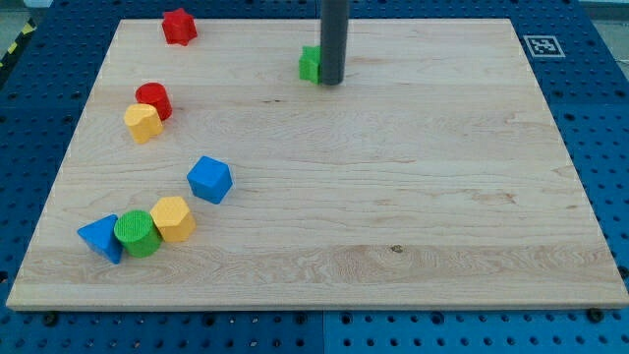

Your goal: Slide the green star towards the top center

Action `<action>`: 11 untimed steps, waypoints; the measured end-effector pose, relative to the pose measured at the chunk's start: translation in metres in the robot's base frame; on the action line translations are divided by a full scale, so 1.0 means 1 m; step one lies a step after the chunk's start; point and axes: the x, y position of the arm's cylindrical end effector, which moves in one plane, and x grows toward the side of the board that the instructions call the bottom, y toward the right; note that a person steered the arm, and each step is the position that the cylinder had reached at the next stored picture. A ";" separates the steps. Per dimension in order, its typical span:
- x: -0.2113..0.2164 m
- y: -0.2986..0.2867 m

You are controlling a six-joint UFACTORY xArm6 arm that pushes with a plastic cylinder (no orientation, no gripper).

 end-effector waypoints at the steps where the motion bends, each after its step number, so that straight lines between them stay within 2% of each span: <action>1: -0.004 -0.008; 2: 0.009 -0.011; 3: 0.017 -0.041; 5: 0.000 -0.065; 7: -0.024 -0.056; 9: -0.024 -0.018; 11: -0.024 -0.016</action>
